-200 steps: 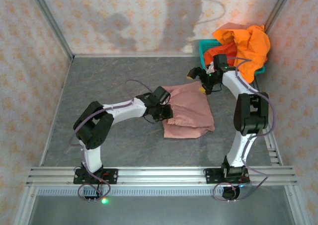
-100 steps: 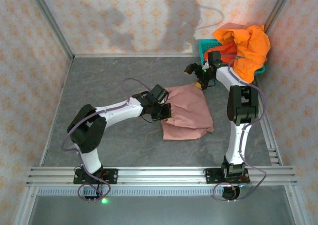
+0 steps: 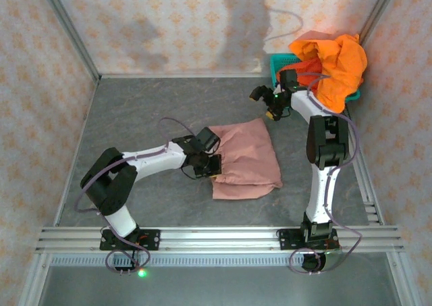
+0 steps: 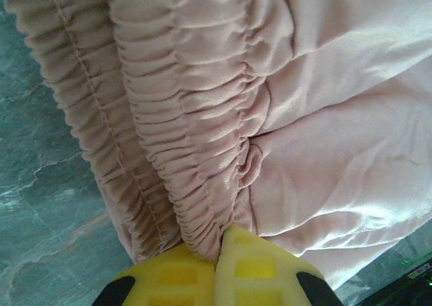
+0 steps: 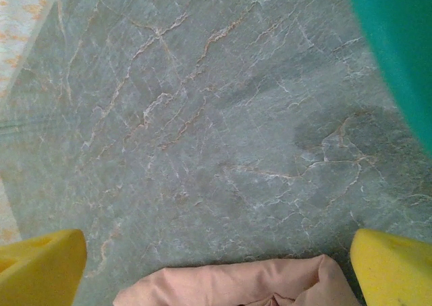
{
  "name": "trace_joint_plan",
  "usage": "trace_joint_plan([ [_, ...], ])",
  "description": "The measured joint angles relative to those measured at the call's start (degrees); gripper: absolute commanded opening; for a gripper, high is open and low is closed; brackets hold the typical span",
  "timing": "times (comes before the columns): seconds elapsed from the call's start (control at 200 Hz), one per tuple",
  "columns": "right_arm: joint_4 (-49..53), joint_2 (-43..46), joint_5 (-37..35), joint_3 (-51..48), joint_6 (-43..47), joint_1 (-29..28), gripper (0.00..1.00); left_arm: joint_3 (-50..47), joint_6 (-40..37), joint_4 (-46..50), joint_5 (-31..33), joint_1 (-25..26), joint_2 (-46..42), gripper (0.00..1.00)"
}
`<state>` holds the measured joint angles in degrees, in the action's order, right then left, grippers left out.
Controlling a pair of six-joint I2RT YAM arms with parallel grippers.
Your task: Fold and stack the shorts
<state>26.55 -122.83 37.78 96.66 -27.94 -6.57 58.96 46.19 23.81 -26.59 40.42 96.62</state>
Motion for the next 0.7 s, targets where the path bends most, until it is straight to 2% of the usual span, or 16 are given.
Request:
trace_joint_plan([
  [0.16, 3.5, 2.3, -1.8, -0.5, 1.5, -2.6, 1.0, -1.0, -0.8, 0.0, 0.0, 0.0, -0.9, 0.0],
  [0.43, 5.9, 12.1, -2.9, -4.6, 2.4, -10.5, 1.0, -1.4, -1.8, 0.2, 0.4, 0.0, -1.1, 0.0],
  [0.696, 5.2, 9.6, -2.7, -8.3, 1.6, -11.6, 1.0, -1.4, -3.2, 1.7, 1.1, 0.0, -2.1, 0.0],
])
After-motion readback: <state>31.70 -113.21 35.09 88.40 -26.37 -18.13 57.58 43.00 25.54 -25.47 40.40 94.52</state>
